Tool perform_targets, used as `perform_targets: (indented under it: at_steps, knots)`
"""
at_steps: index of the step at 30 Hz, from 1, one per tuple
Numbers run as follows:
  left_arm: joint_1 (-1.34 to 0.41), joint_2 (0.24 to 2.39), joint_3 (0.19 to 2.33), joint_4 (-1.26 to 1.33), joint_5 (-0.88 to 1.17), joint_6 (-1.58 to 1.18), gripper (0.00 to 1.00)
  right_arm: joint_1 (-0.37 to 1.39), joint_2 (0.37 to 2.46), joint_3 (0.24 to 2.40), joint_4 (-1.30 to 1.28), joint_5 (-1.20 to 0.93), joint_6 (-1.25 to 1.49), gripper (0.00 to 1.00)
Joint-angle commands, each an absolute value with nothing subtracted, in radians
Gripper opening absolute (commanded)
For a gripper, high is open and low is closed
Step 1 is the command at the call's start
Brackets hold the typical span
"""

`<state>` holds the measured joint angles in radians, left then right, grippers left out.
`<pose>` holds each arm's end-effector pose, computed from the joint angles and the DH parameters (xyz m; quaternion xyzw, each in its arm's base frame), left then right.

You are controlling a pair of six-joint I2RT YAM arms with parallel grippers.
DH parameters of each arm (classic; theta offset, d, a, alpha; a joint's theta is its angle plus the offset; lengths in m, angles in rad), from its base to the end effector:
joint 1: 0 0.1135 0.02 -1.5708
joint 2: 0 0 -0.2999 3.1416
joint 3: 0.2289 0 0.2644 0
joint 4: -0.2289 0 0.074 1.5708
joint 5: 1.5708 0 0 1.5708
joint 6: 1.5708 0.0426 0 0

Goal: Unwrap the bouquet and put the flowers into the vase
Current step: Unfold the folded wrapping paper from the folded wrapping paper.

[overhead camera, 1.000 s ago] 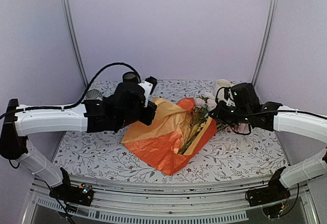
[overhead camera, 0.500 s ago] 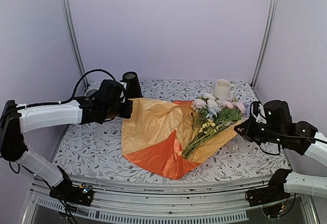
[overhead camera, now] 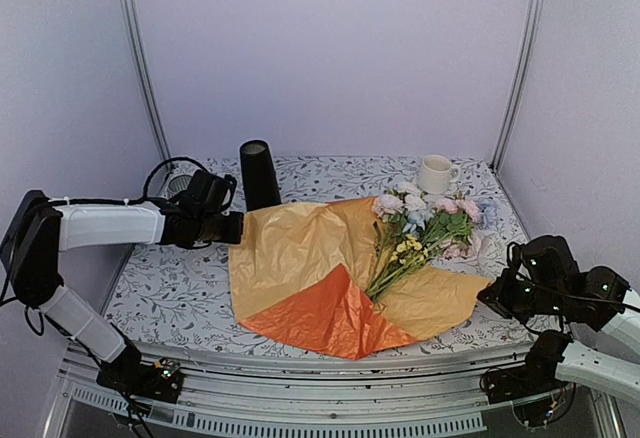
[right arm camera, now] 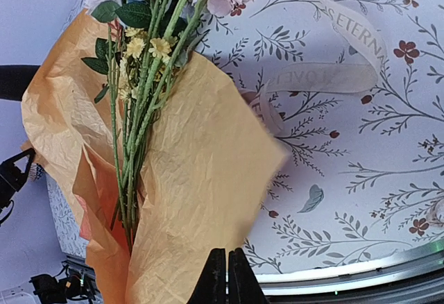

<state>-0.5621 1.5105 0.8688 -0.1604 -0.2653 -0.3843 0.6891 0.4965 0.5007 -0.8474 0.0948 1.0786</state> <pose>0.2802 -0.1633 0.2240 0.0322 0.9197 -0.0602 0.3867 0.0728 0.0547 0.2305 0.1972 0.9126 0.2467 0.2596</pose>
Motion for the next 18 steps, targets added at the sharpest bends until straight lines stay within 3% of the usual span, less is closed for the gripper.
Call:
perform_targets:
  at_steps: [1,14,18]
  knots:
    - [-0.509,1.545,0.84,-0.145,-0.222,-0.413,0.0,0.695,0.457,0.492,-0.883,0.115,1.144,0.07]
    - [-0.379,1.612,0.769,-0.08,-0.1,-0.425,0.0,0.696,0.513,0.562,-0.998,0.167,1.263,0.09]
    - [-0.354,1.638,0.766,-0.072,-0.09,-0.439,0.0,0.695,0.513,0.6,-1.077,0.216,1.311,0.14]
